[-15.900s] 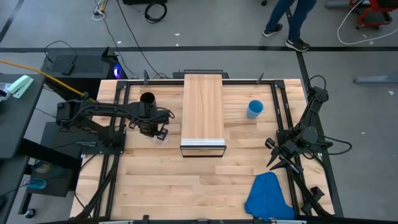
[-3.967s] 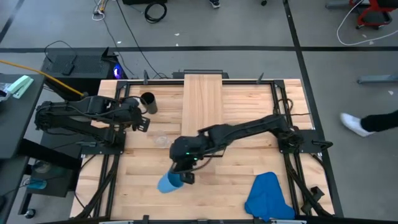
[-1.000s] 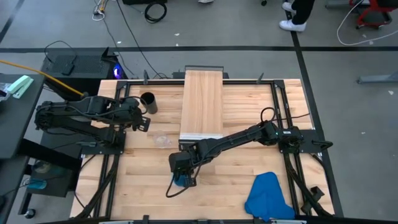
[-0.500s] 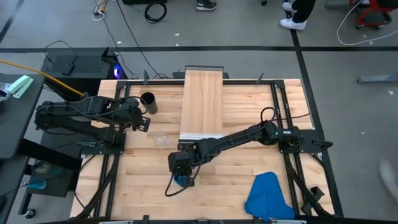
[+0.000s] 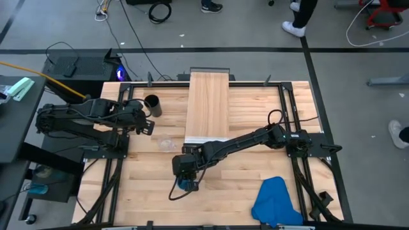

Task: Stack small to large cups/mugs on shelf
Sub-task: Move the blue cup to the middle left of the table

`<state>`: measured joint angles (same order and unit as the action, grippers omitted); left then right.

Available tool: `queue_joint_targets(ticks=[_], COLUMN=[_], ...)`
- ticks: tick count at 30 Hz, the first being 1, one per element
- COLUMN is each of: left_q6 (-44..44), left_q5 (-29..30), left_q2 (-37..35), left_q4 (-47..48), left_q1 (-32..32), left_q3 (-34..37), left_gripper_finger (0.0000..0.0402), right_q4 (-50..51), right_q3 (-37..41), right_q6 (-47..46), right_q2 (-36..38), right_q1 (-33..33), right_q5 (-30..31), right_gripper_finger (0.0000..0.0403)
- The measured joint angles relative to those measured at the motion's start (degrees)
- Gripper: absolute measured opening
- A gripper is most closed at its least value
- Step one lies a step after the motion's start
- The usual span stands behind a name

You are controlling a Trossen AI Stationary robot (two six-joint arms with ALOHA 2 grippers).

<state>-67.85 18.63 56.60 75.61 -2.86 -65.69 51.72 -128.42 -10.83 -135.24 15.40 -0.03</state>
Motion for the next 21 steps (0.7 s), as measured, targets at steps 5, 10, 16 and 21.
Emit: queue_joint_targets(ticks=[5, 10, 16, 21], left_q6=[0.0, 0.1, 0.1, 0.8], left_q5=[0.0, 0.0, 0.0, 0.0], left_q2=[0.0, 0.0, 0.0, 0.0], left_q4=[0.0, 0.0, 0.0, 0.0], left_q1=[0.0, 0.0, 0.0, 0.0], left_q3=[0.0, 0.0, 0.0, 0.0], left_gripper_finger=[0.0069, 0.0069, 0.0075, 0.0070], right_q4=[-0.2, -0.8, -1.1, -1.1], right_q3=[0.0, 0.0, 0.0, 0.0], right_q6=[0.3, 0.4, 0.4, 0.0], right_q2=[0.0, 0.0, 0.0, 0.0], right_q1=[0.0, -0.1, -0.5, -0.6], right_q5=[0.0, 0.0, 0.0, 0.0], right_gripper_finger=[0.0101, 0.0101, 0.0101, 0.0101])
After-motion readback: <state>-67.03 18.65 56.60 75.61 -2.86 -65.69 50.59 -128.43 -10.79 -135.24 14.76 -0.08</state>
